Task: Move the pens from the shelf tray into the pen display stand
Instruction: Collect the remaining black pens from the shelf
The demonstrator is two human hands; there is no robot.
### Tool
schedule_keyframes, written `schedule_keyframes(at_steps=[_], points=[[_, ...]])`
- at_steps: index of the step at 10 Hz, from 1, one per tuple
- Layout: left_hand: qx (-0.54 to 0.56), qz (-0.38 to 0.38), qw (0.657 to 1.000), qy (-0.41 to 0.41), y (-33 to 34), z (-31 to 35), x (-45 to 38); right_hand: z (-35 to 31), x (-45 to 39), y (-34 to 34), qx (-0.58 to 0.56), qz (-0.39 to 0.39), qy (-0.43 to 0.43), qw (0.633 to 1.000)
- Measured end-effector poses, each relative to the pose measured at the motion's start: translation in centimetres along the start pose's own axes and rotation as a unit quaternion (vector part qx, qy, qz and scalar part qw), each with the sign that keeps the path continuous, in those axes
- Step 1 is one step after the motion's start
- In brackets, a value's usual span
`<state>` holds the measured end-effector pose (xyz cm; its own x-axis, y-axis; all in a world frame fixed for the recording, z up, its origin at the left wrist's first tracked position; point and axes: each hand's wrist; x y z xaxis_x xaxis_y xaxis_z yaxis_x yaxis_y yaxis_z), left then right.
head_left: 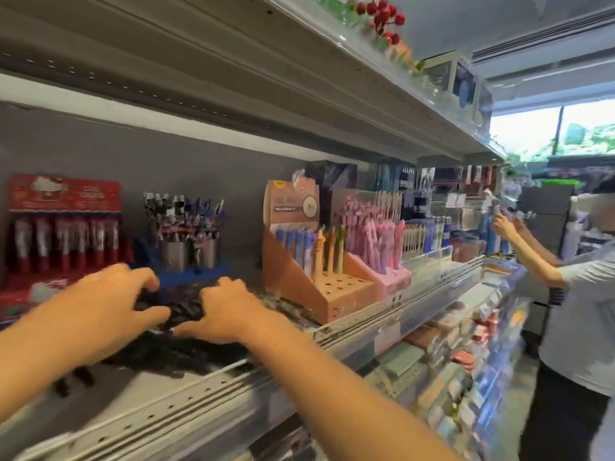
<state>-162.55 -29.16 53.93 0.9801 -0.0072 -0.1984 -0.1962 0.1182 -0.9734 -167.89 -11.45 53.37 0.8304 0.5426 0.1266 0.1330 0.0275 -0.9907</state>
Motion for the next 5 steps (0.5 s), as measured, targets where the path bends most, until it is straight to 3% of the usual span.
schedule_keyframes(at_steps=[2, 3, 5], points=[[-0.038, -0.018, 0.994, -0.098, 2.3, -3.5, -4.0, -0.1, -1.2, 0.4, 0.021, -0.028, -0.091, 0.995], [-0.055, -0.075, 0.989, -0.119, 4.5, -5.8, -4.9, 0.2, -0.9, 0.9, -0.003, -0.022, -0.110, 0.994], [0.005, -0.136, 0.987, -0.081, 5.4, -5.9, -4.1, -0.2, -0.4, 0.9, -0.024, -0.019, -0.130, 0.991]])
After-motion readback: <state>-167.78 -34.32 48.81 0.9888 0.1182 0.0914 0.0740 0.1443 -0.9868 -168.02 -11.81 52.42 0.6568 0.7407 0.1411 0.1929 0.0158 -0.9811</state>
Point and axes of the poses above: each hand's wrist, its own x-axis away from the middle knuckle, its own y-axis out of the palm, z = x × y, and after that the axes turned 15 degrees about -z, right-handed
